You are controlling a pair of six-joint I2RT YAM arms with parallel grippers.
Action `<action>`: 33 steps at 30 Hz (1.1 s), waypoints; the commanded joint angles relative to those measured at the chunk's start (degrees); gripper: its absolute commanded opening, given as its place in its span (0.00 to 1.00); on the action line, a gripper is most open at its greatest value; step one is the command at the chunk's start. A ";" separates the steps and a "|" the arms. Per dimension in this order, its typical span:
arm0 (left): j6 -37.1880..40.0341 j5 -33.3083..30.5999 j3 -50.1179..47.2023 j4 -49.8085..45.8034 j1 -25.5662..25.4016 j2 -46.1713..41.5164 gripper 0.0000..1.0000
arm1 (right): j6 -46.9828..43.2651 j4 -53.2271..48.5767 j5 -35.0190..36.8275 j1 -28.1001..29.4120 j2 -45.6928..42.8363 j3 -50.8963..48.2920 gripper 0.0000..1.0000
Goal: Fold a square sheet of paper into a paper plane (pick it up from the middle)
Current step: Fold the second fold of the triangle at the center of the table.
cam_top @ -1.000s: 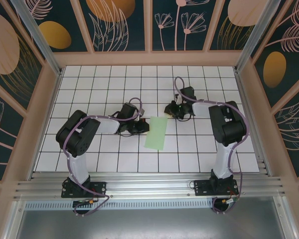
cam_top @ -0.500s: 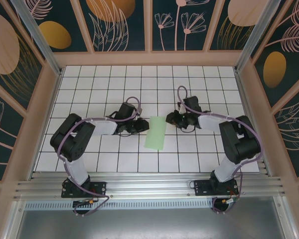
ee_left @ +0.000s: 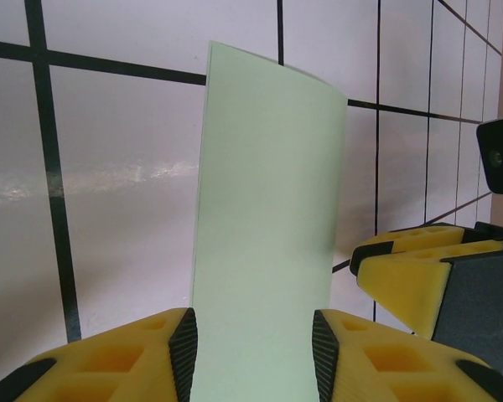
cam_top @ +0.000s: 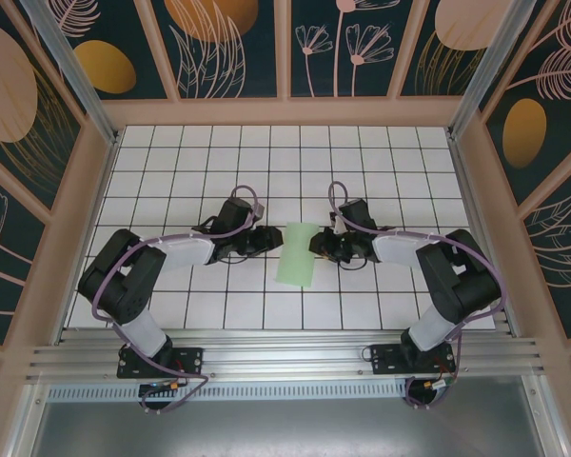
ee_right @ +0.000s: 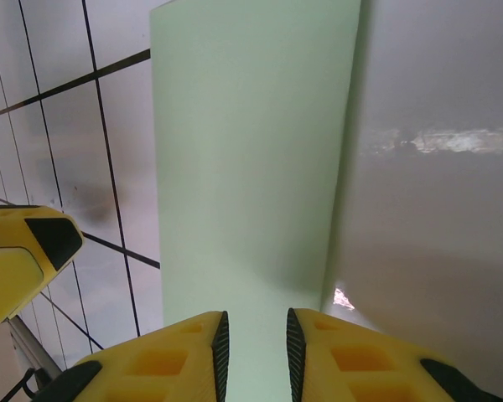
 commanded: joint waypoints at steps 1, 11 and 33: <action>-0.41 1.64 -0.65 1.14 0.08 0.88 0.44 | 1.12 0.61 1.77 0.72 0.15 -0.07 0.26; -0.57 3.77 -0.50 1.60 0.01 3.80 0.46 | 1.42 1.18 2.32 0.80 1.50 -0.71 0.26; -0.05 5.17 1.13 1.01 0.03 5.98 0.48 | 1.48 0.79 3.16 0.76 1.69 -0.92 0.25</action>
